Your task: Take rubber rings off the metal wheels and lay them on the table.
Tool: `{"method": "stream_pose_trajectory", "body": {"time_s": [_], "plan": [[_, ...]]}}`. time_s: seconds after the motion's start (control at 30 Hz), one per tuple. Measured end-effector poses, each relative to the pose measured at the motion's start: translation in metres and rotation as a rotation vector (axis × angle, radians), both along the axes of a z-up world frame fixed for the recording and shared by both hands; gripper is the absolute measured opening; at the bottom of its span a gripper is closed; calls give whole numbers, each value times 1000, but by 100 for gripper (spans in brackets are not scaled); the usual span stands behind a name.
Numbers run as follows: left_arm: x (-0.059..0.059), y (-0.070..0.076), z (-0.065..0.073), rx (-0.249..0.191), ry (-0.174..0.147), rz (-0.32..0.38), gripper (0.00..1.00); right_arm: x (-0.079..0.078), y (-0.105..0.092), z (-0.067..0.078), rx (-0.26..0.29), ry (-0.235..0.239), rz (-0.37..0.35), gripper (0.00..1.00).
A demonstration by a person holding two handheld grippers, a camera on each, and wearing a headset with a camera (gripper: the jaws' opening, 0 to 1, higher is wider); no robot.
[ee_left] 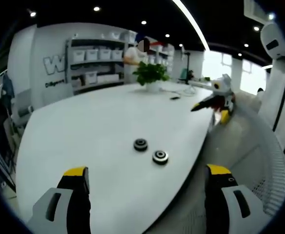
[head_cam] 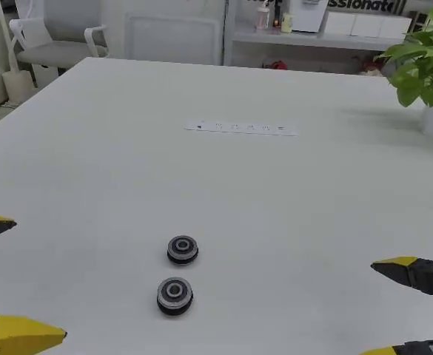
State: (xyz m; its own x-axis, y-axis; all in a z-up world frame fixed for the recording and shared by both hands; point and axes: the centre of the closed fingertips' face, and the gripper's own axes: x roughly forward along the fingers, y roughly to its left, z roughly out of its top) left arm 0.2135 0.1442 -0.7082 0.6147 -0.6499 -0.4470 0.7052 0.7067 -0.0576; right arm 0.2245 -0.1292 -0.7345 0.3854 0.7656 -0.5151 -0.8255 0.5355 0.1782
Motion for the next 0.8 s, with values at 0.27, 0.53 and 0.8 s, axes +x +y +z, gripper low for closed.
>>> {"method": "stream_pose_trajectory", "body": {"time_s": [0.27, 0.53, 0.8], "plan": [[0, -2, 1, 5, -6, -10, 100, 0, 0, 0, -5, -4, 4, 100], [1, -11, 0, 12, 2, -58, 100, -2, -6, 2, -18, -12, -12, 100], [2, -19, 6, 0, -15, -114, 100, -3, -5, 9, -40, -19, -18, 100]]}}
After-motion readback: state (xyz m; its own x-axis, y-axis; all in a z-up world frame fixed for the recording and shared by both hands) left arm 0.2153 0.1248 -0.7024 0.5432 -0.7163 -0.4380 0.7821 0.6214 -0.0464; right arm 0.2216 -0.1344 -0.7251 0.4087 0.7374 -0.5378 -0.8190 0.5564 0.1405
